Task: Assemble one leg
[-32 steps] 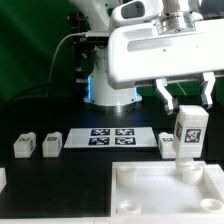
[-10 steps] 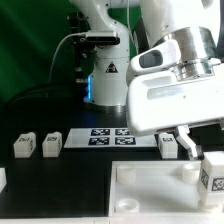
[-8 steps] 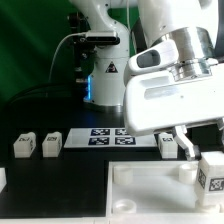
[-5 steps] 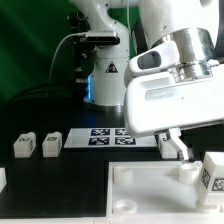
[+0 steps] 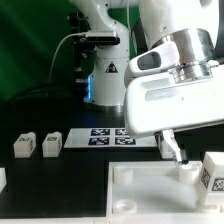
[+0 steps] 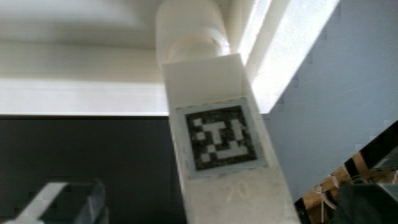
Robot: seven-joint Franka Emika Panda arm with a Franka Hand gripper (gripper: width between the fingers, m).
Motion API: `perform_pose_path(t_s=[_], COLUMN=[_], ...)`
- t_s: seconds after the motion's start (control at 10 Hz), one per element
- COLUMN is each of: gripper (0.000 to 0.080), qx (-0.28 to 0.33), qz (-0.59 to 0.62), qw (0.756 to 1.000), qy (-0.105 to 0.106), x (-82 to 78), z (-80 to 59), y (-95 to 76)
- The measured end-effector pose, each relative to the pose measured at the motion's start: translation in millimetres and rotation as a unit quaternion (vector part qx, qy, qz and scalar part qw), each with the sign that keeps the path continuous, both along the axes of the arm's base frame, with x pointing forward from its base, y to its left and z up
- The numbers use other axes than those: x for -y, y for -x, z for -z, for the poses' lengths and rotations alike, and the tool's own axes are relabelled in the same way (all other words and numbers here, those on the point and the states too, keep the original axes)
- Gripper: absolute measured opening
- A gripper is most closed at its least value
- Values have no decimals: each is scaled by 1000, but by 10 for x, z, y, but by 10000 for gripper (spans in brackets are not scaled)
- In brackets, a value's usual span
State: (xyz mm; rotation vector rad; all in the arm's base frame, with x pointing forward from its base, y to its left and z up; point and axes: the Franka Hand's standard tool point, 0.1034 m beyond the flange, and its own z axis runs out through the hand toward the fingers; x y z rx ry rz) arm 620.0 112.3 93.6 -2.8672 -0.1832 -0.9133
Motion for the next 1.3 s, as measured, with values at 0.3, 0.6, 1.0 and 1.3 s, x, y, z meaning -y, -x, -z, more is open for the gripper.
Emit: perform_pose_path(t_s=[0.3, 0.6, 1.0, 1.3], gripper=[649, 649, 649, 649], qx=[0, -83, -229, -343], qz=[0, 42, 29, 14], qw=[1000, 995, 973, 939], qy=[0, -34, -23, -28], x=[0, -203, -98, -12], z=[3, 7, 92, 104], y=[1, 14, -19, -34])
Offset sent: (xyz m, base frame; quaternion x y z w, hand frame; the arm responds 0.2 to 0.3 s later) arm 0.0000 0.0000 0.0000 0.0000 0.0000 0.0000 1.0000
